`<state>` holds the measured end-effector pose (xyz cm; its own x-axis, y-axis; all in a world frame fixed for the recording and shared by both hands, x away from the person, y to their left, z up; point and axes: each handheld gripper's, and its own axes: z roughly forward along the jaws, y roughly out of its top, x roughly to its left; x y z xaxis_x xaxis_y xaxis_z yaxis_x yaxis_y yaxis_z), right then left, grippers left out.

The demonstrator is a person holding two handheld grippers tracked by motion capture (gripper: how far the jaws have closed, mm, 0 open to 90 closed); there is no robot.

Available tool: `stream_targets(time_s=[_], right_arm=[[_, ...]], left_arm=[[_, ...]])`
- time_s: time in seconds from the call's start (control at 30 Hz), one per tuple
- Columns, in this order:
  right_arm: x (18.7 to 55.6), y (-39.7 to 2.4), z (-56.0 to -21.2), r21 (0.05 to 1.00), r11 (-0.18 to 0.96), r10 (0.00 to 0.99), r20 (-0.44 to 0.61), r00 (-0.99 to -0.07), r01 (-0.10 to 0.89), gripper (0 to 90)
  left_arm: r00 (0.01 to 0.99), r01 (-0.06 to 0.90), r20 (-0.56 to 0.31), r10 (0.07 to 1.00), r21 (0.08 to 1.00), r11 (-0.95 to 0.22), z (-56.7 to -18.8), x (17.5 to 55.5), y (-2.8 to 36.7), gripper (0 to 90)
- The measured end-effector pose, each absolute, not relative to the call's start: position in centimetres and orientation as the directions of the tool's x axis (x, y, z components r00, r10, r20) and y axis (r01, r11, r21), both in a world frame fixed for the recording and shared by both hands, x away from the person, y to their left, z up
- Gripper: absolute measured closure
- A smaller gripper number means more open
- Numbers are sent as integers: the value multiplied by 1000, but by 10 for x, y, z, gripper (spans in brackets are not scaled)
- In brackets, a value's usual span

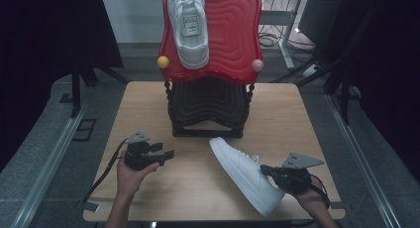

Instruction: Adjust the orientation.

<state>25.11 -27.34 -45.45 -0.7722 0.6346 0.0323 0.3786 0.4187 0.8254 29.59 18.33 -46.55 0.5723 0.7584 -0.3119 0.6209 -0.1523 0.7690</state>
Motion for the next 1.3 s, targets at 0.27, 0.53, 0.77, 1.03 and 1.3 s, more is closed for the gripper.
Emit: stream_targets(time_s=[0.27, 0.53, 0.77, 1.03, 1.3], right_arm=[[240, -252, -452, 840, 412, 527, 96, -844, 353, 898], [221, -209, -461, 811, 496, 410, 95, -907, 309, 899], [214, -201, -459, 817, 503, 384, 82, -920, 283, 898], [217, -219, -448, 862, 422, 404, 97, -910, 280, 796], [220, -246, -448, 875, 366, 508, 98, -856, 317, 664]], left_arm=[[576, 617, -310, 757, 772, -153, -465, 295, 185, 375], [577, 617, -308, 757, 772, -156, -465, 295, 185, 375], [574, 615, -307, 759, 774, -152, -463, 295, 187, 375], [570, 618, -309, 761, 772, -150, -464, 295, 186, 375], [573, 618, -307, 760, 771, -154, -464, 296, 185, 375]])
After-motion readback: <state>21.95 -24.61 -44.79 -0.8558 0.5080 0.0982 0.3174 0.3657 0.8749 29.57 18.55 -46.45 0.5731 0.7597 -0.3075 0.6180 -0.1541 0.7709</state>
